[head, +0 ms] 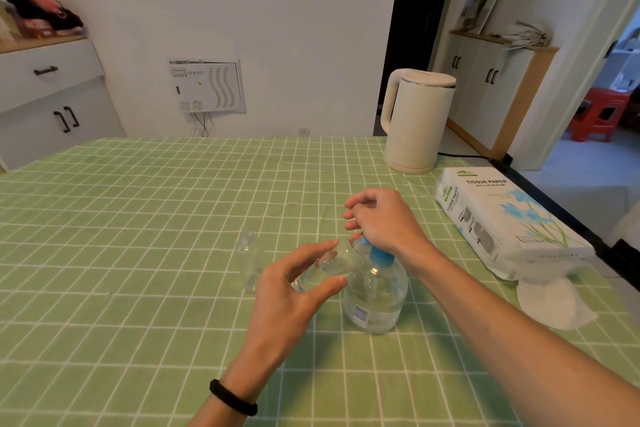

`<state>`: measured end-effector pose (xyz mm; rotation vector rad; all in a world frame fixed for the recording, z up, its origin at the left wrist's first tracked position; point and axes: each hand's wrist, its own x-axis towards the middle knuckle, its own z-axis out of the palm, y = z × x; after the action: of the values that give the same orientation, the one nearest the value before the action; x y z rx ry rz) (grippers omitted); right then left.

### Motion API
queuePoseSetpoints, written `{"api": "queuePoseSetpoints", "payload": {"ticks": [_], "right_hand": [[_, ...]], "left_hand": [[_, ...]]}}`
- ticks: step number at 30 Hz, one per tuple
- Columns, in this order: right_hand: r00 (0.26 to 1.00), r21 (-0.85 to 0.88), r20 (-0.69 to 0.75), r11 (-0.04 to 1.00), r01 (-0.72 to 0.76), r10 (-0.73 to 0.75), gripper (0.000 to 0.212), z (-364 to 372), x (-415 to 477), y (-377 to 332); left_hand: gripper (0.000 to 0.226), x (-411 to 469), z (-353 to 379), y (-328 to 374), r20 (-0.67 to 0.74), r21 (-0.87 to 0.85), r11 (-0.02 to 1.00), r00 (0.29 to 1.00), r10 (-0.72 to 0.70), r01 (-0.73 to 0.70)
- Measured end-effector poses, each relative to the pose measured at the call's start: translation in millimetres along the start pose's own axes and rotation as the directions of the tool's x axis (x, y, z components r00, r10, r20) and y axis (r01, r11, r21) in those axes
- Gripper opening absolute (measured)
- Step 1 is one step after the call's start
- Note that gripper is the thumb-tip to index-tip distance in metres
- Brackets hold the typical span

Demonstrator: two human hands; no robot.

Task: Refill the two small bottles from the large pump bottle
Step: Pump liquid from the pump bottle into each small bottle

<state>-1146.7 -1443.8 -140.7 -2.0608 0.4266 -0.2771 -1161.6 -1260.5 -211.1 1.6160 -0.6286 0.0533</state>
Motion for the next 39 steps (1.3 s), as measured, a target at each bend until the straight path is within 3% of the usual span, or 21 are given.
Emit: {"api": "queuePoseSetpoints", "payload": {"ticks": [22,30,39], "right_hand": [[1.0,0.02,0.012,1.0,-0.007,0.006,0.028,0,-1,0],[1.0,-0.034,0.01,0.999,0.024,-0.024,0.016,-6,2,-12],[1.0,0.019,0.008,0.999,-0.027,0.027,0.026,0,0,-3]], "left_hand": [[0.047,0,-1,-2,0.006,0.005,1.0,1.0,0.019,-0.019],[0.047,2,-1,5,0.0,-0.016,0.999,0.999,0.032,-0.032],[0.046,2,-1,0,0.002,0.015,1.0,1.0,0.027,-0.027]]}}
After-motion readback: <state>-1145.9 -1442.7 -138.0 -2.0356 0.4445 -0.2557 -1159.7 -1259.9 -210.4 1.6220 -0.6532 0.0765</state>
